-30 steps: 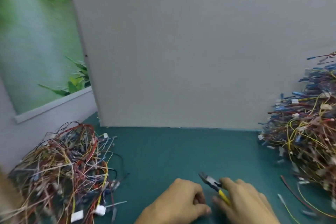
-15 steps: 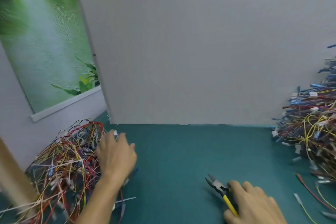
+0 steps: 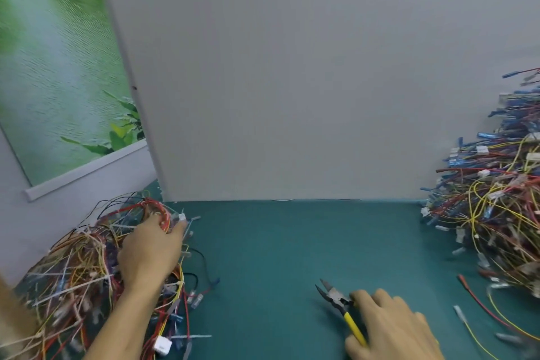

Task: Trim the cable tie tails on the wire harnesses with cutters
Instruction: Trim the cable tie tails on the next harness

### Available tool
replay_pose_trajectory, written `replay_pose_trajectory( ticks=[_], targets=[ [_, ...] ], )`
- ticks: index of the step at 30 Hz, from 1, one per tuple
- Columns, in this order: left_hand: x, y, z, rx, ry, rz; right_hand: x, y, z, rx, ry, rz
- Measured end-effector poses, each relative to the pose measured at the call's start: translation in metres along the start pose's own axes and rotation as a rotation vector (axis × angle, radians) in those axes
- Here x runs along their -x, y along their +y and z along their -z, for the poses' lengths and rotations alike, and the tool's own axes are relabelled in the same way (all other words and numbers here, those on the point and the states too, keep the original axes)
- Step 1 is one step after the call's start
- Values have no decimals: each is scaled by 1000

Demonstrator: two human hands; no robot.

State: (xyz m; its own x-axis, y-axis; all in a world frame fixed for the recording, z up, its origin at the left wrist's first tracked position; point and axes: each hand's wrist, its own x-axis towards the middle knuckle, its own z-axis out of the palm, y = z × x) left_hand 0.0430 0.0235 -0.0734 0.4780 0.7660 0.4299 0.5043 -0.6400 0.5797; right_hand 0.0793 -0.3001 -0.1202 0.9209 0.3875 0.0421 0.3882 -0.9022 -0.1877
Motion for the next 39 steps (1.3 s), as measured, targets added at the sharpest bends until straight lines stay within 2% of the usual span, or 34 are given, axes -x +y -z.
replay_pose_trajectory(
  ticks=[2,4,7,8,9,10,12,13,14,15,17,18,19,21,22,23,25,27,32,36,39],
  targets=[
    [8,9,-1,132,59,-154,0,0,0,1,-4,-1],
    [15,17,-8,31,61,-244,-1,0,0,3,-7,-1],
    [17,12,-28,-192,-171,-105,0,1,1,7,-9,0],
    [16,9,-30,-153,-235,-60,0,1,1,10,-11,-1],
    [13,6,-31,-16,-240,-48,0,1,1,11,-15,-2],
    [11,4,-30,149,-191,-62,0,1,1,12,-20,-3],
    [8,6,-21,386,102,-194,0,0,2,18,-31,-5],
    [9,9,-16,379,219,-271,0,-1,3,21,-37,-11],
    [10,11,-14,331,235,-314,0,-1,3,22,-44,-16],
    [13,11,-14,241,147,-328,1,-2,4,23,-50,-19],
    [20,10,-21,-31,-171,-276,1,-2,5,24,-58,-25],
    [24,9,-23,-109,-277,-261,1,-3,5,24,-63,-29],
    [26,11,-23,-84,-277,-284,2,-3,6,27,-67,-31],
    [26,13,-22,69,-49,-382,2,-3,7,25,-75,-35],
    [26,13,-22,56,47,-411,3,-4,7,19,-80,-38],
    [25,15,-21,-21,34,-416,3,-4,8,12,-87,-40],
    [33,15,-26,-228,-259,-365,5,-4,9,1,-97,-39],
    [39,13,-33,-353,-412,-365,5,-5,12,-16,-112,-46],
    [42,20,-41,-286,-279,-319,3,-14,23,-162,-101,-85],
    [43,19,-43,20,-180,-284,-11,-31,32,-334,-65,-80],
    [40,20,-43,232,-202,-195,-36,-55,32,-646,-124,-72]
  ],
)
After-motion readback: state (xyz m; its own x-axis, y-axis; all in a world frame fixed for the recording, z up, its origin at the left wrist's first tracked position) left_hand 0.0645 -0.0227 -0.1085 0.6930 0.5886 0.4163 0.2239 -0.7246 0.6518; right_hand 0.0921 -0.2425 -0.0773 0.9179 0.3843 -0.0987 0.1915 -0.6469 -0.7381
